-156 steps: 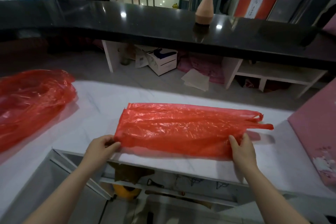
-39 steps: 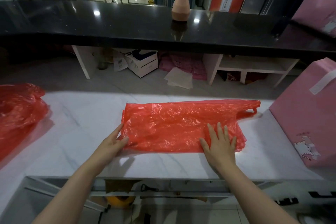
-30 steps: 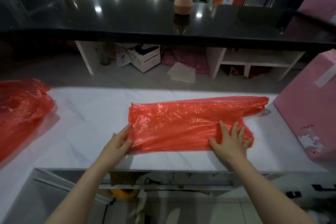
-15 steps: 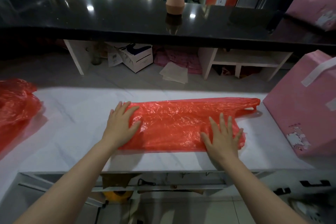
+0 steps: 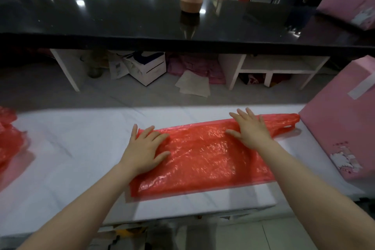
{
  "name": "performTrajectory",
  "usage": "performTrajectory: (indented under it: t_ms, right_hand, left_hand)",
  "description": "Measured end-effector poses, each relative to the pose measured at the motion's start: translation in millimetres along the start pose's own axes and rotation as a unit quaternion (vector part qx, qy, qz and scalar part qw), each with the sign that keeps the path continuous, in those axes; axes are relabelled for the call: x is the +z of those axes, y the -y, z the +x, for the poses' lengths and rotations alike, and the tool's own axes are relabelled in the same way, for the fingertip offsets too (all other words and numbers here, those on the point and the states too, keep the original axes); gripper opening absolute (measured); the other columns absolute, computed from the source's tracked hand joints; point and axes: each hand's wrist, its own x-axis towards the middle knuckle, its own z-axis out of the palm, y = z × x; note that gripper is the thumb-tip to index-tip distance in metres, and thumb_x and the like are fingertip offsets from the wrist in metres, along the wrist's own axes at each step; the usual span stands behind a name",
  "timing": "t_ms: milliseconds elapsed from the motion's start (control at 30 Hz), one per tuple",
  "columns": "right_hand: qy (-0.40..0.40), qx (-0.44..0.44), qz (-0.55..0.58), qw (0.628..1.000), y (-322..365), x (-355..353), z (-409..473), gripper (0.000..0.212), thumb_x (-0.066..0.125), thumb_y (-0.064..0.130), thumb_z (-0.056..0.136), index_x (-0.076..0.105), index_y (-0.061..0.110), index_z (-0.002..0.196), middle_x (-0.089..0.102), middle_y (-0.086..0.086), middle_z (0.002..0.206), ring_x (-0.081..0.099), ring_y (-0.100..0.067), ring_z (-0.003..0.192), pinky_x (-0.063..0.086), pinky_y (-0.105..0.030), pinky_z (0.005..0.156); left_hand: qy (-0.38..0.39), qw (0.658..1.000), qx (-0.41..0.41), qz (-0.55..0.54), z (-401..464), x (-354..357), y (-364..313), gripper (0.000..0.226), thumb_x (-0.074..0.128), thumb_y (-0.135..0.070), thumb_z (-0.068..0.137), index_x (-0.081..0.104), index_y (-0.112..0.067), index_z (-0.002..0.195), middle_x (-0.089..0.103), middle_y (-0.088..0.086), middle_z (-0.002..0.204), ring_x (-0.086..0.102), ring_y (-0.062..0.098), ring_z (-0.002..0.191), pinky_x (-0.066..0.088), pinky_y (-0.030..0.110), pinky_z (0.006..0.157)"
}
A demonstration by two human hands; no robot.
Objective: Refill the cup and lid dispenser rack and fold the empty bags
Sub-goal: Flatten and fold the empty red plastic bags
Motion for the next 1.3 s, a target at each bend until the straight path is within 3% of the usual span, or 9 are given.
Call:
performTrajectory:
  t_ms: [133, 233, 433, 700, 800, 900, 967, 1133, 1300]
  right_hand:
    - [-0.032, 0.011, 0.037, 0.999, -1.0, 21.2, 5.2, 0.047, 0.043, 0.062, 0.089, 0.055, 0.024, 0.114, 0.051, 0.001, 0.127, 0.038, -0.024, 0.131, 0.015, -0.061, 0.113]
    - [-0.074, 0.038, 0.045, 0.996, -2.7, 33.7, 8.6, 0.041, 0.046, 0.056, 0.09, 0.06, 0.018, 0.097, 0.052, -0.001, 0.113, 0.046, -0.022, 0.116, 0.015, -0.059, 0.113]
    - [-0.059, 0.029, -0.018, 0.998, -7.6, 25.3, 47.1, 0.058, 0.036, 0.067, 0.089, 0.068, 0.019, 0.094, 0.051, -0.001, 0.106, 0.047, -0.022, 0.11, 0.014, -0.056, 0.113]
    - [-0.107, -0.021, -0.039, 0.993, -4.2, 8.1, 83.3, 0.049, 0.036, 0.06, 0.092, 0.058, 0.016, 0.095, 0.055, -0.006, 0.101, 0.049, -0.029, 0.108, 0.011, -0.059, 0.111]
    - [-0.122, -0.057, -0.041, 0.99, -4.0, -7.3, 82.4, 0.043, 0.038, 0.056, 0.094, 0.052, 0.016, 0.089, 0.065, -0.008, 0.087, 0.06, -0.032, 0.094, 0.027, -0.052, 0.104]
    - [-0.101, -0.072, -0.032, 0.992, -5.1, -20.8, 77.3, 0.049, 0.031, 0.066, 0.091, 0.043, 0.018, 0.088, 0.068, -0.009, 0.079, 0.064, -0.034, 0.078, 0.038, -0.039, 0.068]
    - [-0.062, -0.061, -0.043, 0.995, -5.8, -26.4, 74.3, 0.06, 0.023, 0.077, 0.085, 0.045, 0.021, 0.086, 0.066, -0.008, 0.084, 0.063, -0.033, 0.08, 0.038, -0.036, 0.061]
    - [0.063, 0.023, -0.073, 0.995, -6.5, -19.3, 60.2, 0.078, 0.021, 0.084, 0.079, 0.06, 0.02, 0.103, 0.065, -0.007, 0.109, 0.06, -0.03, 0.101, 0.037, -0.038, 0.074]
    - [0.108, 0.1, -0.12, 0.982, -3.7, -13.6, 44.4, 0.09, 0.016, 0.09, 0.074, 0.064, 0.021, 0.106, 0.065, -0.004, 0.11, 0.059, -0.027, 0.102, 0.033, -0.046, 0.089]
  left_hand:
    - [0.006, 1.0, -0.011, -0.028, 3.6, 6.4, 11.6, 0.083, 0.007, -0.073, 0.079, 0.033, -0.033, 0.147, 0.039, -0.003, 0.145, 0.023, 0.021, 0.143, 0.002, 0.051, 0.115]
    - [0.016, 0.999, -0.025, -0.037, 2.9, 13.5, 19.0, 0.093, -0.004, -0.082, 0.075, 0.026, -0.033, 0.15, 0.027, -0.002, 0.154, 0.016, 0.022, 0.146, 0.006, 0.048, 0.116]
    - [0.046, 0.996, -0.061, -0.051, 15.5, 14.8, 25.1, 0.096, -0.019, -0.081, 0.07, 0.003, -0.037, 0.152, 0.0, -0.008, 0.161, -0.001, 0.017, 0.148, -0.005, 0.043, 0.117]
    - [0.08, 0.99, -0.104, -0.047, 33.8, 11.7, 32.6, 0.096, -0.03, -0.081, 0.061, -0.019, -0.035, 0.145, -0.018, -0.012, 0.156, -0.012, 0.014, 0.147, -0.007, 0.044, 0.117]
    - [0.084, 0.989, -0.11, -0.057, 30.9, 8.1, 29.5, 0.085, -0.016, -0.08, 0.069, -0.024, -0.036, 0.141, -0.021, -0.01, 0.154, -0.012, 0.015, 0.147, -0.009, 0.043, 0.117]
    - [0.051, 0.991, -0.121, -0.035, 31.2, 2.8, 21.0, 0.08, -0.009, -0.074, 0.075, -0.017, -0.036, 0.145, -0.018, -0.007, 0.156, -0.011, 0.017, 0.147, -0.011, 0.045, 0.116]
    - [0.018, 0.993, -0.109, -0.03, 36.7, -3.1, 12.2, 0.08, -0.005, -0.072, 0.079, -0.004, -0.036, 0.15, -0.01, -0.006, 0.158, -0.007, 0.019, 0.148, -0.009, 0.048, 0.116]
    - [0.074, 0.995, -0.057, -0.02, 41.2, 4.5, -6.0, 0.086, -0.009, -0.078, 0.07, -0.009, -0.042, 0.148, -0.005, -0.007, 0.161, -0.004, 0.02, 0.148, -0.004, 0.049, 0.117]
    - [0.066, 0.996, -0.053, -0.008, 36.6, 18.3, -4.4, 0.087, -0.023, -0.084, 0.064, -0.021, -0.044, 0.141, -0.014, -0.007, 0.159, -0.009, 0.021, 0.148, -0.006, 0.05, 0.116]
